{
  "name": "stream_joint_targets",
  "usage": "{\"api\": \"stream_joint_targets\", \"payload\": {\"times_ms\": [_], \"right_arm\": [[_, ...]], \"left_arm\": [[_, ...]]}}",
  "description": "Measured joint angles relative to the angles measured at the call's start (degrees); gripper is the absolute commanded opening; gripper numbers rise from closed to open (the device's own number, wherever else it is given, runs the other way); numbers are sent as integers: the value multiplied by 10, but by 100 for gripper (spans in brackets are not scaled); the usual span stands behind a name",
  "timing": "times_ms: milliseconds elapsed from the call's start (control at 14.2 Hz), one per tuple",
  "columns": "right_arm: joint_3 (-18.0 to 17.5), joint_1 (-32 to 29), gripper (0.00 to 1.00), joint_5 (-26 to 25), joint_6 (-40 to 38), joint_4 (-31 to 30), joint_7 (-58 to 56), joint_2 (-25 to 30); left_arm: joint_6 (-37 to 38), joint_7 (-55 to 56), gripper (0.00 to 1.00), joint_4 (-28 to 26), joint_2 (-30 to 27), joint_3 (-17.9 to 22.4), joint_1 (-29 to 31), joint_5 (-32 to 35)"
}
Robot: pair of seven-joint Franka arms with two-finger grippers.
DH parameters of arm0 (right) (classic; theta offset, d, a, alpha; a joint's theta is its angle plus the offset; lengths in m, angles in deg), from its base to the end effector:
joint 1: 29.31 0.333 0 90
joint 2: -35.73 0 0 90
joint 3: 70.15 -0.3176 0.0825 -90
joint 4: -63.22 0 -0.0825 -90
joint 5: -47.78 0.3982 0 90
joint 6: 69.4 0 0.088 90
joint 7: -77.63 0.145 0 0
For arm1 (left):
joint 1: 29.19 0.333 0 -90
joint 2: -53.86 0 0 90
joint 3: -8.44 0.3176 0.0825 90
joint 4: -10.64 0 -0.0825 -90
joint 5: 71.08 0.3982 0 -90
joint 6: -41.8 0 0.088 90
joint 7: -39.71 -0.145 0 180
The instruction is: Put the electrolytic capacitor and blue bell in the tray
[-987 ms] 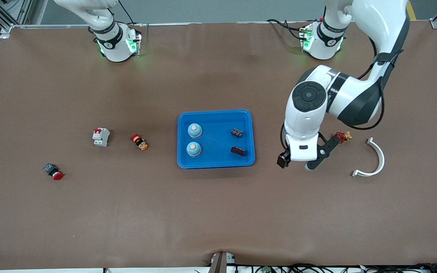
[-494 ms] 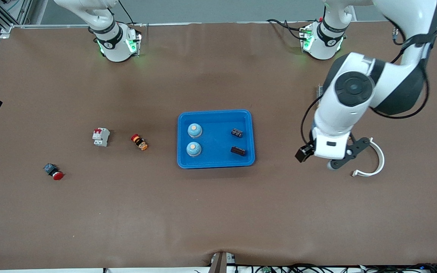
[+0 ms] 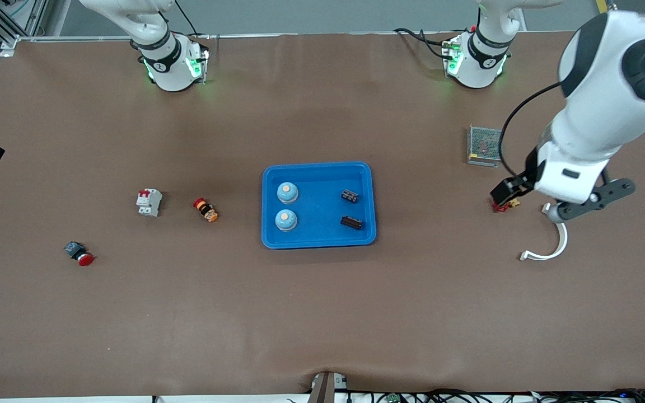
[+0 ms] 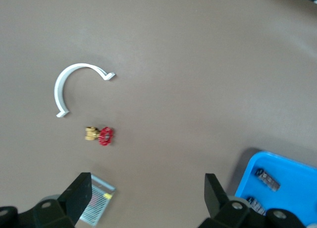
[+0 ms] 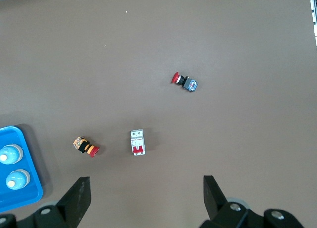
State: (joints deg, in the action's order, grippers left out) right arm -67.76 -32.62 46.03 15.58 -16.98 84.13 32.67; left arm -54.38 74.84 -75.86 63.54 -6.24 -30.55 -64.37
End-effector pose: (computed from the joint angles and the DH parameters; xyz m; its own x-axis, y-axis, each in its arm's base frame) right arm 0.5741 -0.0613 0.6322 0.9763 -0.2137 0.0336 -0.2147 -0.9763 0.0289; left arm 0.6093 -0.1478 0.5298 0.9472 0.3172 0.0467 0.3196 -0.9458 -0.0574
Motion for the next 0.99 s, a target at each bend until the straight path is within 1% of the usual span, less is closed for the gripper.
{"api": "stream_joint_targets", "payload": {"times_ms": [141,282,494,635,776,987], "right_arm": [[3,0,100,37,-3,-1,0,0],[5,0,100,52,-14,-2,-8,0],[1,1,100,55,-24,-5,-52,0],[-1,2,100,55,-26,-9,-66,0],[-2,3,100,50,-26,-11,-70,0],[-13,6,100,26,-23,-12,-70,0]], "left_arm": [[29,-62,100,0,-24,18,0,-5],[58,-117,100,-1,-45,35,0,-8],[92,-166,100,-3,-71,54,0,-12],[101,-205,100,-9,-86,63,0,-17],[103,-240,100,-25,-103,73,0,-27],[103,-279,100,-55,-131,92,0,-56]]}}
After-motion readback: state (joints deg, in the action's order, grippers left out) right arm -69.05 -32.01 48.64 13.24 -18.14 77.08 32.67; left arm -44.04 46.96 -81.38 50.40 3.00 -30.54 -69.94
